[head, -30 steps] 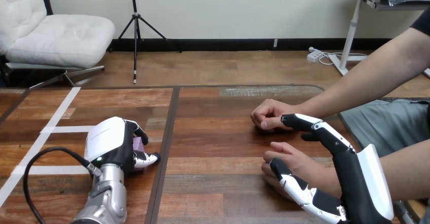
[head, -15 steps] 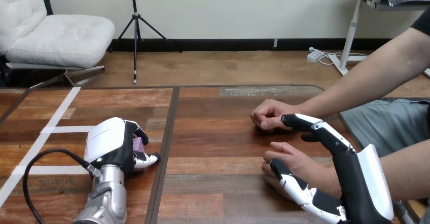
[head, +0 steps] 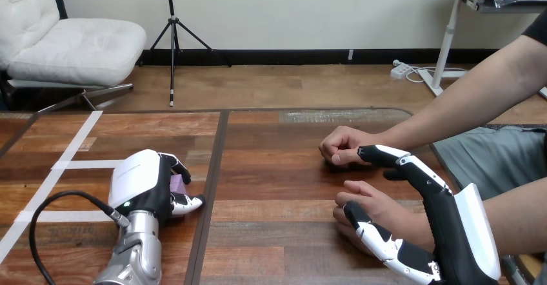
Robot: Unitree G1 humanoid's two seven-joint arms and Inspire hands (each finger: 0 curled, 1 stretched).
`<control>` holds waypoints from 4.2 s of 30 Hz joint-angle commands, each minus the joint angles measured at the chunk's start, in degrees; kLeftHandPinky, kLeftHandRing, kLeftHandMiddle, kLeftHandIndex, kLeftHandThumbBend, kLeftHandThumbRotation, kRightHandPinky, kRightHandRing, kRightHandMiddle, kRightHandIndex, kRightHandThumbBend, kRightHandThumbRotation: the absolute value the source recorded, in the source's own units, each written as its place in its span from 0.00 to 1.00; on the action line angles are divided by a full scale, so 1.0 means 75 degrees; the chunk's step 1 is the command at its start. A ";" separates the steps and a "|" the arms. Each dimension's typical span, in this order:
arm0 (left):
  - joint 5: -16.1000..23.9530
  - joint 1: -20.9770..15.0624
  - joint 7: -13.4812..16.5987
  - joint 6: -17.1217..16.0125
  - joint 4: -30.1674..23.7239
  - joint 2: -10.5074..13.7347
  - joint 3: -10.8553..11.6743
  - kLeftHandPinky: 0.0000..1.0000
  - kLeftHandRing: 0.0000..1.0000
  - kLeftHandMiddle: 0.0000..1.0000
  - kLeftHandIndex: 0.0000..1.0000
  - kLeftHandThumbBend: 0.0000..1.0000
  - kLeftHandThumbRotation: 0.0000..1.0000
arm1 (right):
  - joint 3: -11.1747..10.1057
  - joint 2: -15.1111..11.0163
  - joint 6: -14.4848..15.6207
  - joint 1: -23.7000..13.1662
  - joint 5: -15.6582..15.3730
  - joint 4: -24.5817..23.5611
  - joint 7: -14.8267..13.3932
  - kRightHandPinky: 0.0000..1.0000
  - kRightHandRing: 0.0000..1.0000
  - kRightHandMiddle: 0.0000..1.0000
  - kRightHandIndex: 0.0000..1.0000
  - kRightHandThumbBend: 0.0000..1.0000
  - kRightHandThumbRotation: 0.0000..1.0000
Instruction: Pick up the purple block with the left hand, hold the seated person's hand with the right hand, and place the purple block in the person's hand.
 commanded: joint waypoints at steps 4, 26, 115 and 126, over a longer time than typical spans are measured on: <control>-0.0176 -0.0224 0.0162 -0.0352 -0.0212 0.0033 0.0207 0.44 0.47 0.51 0.48 0.68 0.00 | 0.0000 -0.0052 -0.0049 -0.0275 0.0092 -0.0381 -0.0037 0.71 0.77 0.76 0.74 0.50 0.31; -0.0307 -0.0212 0.0151 -0.0621 -0.0442 0.0024 0.0321 0.44 0.47 0.50 0.49 0.67 0.00 | 0.0000 -0.0043 -0.0047 -0.0342 0.0077 -0.0332 -0.0061 0.71 0.76 0.76 0.74 0.51 0.31; -0.1046 0.1028 -0.0665 -0.2263 -0.3056 -0.0302 0.1113 0.38 0.42 0.46 0.49 0.75 0.00 | -0.0551 -0.0897 0.1602 -0.0418 -0.1467 -0.1513 0.0748 0.82 0.83 0.84 0.82 0.59 0.23; -0.1031 0.1172 -0.0733 -0.2467 -0.3282 -0.0330 0.1093 0.37 0.41 0.46 0.49 0.75 0.00 | -0.0804 -0.1548 0.2779 -0.0533 -0.1941 -0.2089 0.1746 0.91 0.91 0.90 0.88 0.65 0.23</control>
